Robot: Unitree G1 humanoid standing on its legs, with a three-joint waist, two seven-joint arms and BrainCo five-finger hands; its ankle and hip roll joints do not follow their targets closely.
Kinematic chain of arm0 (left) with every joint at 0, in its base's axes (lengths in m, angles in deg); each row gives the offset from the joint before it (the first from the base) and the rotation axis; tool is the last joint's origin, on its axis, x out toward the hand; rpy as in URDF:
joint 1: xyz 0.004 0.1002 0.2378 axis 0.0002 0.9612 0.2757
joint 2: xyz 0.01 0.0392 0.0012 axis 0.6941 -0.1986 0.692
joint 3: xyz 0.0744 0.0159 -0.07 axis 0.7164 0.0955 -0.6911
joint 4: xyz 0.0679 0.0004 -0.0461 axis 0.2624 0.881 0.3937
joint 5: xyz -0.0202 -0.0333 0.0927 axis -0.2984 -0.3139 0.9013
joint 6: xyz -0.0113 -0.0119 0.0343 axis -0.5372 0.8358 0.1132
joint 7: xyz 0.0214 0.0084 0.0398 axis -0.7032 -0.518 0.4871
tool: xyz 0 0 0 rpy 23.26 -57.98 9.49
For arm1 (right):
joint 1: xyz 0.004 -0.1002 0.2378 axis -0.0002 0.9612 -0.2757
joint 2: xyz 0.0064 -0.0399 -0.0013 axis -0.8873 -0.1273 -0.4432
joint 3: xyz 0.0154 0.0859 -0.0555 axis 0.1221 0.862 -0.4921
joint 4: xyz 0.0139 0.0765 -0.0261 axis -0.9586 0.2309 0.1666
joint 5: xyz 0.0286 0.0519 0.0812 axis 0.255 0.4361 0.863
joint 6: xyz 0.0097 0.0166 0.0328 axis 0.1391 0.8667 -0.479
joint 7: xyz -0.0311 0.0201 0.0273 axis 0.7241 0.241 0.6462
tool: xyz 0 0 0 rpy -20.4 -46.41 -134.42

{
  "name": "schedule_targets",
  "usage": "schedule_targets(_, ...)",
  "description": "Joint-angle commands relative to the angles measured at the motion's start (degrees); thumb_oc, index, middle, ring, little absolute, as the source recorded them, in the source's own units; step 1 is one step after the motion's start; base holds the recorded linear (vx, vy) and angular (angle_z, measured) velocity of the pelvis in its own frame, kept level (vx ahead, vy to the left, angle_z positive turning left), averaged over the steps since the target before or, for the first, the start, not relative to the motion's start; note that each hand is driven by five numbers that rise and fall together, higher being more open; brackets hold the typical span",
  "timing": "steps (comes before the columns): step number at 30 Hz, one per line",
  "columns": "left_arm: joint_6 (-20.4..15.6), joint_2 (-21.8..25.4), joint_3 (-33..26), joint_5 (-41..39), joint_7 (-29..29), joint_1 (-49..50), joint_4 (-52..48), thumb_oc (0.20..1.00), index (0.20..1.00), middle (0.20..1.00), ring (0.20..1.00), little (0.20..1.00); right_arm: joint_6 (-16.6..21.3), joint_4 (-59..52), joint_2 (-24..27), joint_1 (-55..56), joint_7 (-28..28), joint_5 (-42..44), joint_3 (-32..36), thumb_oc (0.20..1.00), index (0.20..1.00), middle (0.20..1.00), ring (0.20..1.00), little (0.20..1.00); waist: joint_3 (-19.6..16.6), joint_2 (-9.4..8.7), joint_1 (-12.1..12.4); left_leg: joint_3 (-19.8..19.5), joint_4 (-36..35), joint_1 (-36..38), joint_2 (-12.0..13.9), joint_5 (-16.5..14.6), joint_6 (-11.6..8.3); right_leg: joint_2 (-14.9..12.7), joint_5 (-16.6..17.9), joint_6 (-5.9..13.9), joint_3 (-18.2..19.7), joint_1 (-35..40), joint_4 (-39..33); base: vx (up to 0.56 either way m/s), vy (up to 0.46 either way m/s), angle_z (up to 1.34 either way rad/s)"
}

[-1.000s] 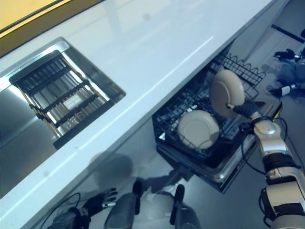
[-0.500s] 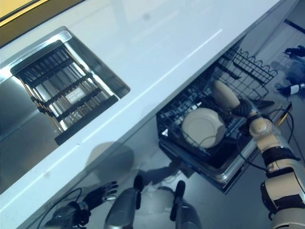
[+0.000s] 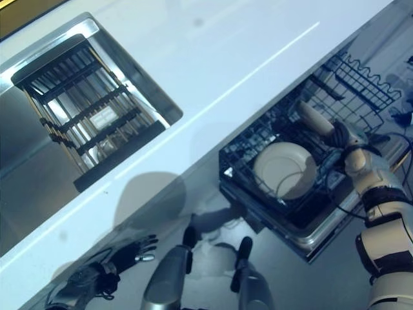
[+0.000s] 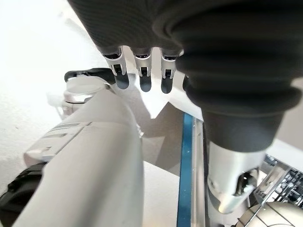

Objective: Pick up plates and place into dishwasher.

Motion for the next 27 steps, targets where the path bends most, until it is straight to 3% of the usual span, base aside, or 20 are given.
schedule_targets(1,-0.35,3.46,2.48,-2.90,-0.44,1.09,-4.58,1.000,1.000,1.000,1.000,1.000,-1.08,-0.50,3.14,-5.91,-2.39,-1.36,-4.39,0.200,0.200,0.200,0.200,0.200,-2.65,-0.92,0.56,-3.15,-4.19,-7.33,3.40,10.44,-1.89,-4.44,-5.31,2.96,0.35,2.58,4.51,-0.04,-0.019,0.02)
schedule_targets(23,-0.52,3.96,3.40,-5.15,0.79,1.00,-8.57,1.000,1.000,1.000,1.000,1.000,-4.90,2.74,2.62,-9.05,-1.66,2.24,-4.40,0.200,0.200,0.200,0.200,0.200,-1.55,0.09,0.92,-2.76,-5.51,-7.61,1.93,10.32,-1.02,-4.61,-5.20,2.37,-0.14,0.44,4.91,-0.01,0.001,0.02)
schedule_targets(24,-0.60,3.84,3.39,-5.06,0.83,1.00,-8.51,1.000,1.000,1.000,1.000,1.000,-4.92,2.92,2.56,-8.90,-2.11,2.62,-4.00,0.598,0.598,0.598,0.598,0.598,-1.52,0.06,0.89,-2.74,-5.54,-7.53,1.88,10.26,-0.99,-4.60,-5.14,2.36,-0.07,0.45,4.86,0.00,0.000,0.00)
schedule_targets(25,-0.65,3.79,3.35,-5.11,0.89,1.00,-8.51,1.000,1.000,1.000,1.000,1.000,-4.99,2.94,2.63,-8.76,-2.48,2.87,-3.45,0.931,0.931,0.931,0.931,0.931,-1.47,0.06,0.78,-2.68,-5.58,-7.43,1.86,10.18,-0.95,-4.61,-5.08,2.34,0.00,0.47,4.77,0.00,0.000,0.00)
schedule_targets(26,-0.71,3.78,3.33,-5.25,0.96,1.05,-8.53,1.000,1.000,1.000,1.000,1.000,-4.95,2.89,2.65,-8.44,-2.59,2.94,-3.03,1.000,1.000,1.000,1.000,1.000,-1.42,0.07,0.71,-2.65,-5.64,-7.29,1.80,10.13,-0.90,-4.62,-5.02,2.33,0.12,0.50,4.72,0.00,0.000,0.00)
schedule_targets(27,-1.01,3.71,3.34,-5.35,0.95,1.05,-8.32,1.000,1.000,1.000,1.000,1.000,-5.25,2.82,2.53,-8.22,-2.64,3.22,-2.76,1.000,1.000,1.000,1.000,1.000,-1.39,0.09,0.64,-2.58,-5.69,-7.22,1.69,10.10,-0.84,-4.59,-4.98,2.32,0.23,0.49,4.68,-0.01,0.032,-0.01)
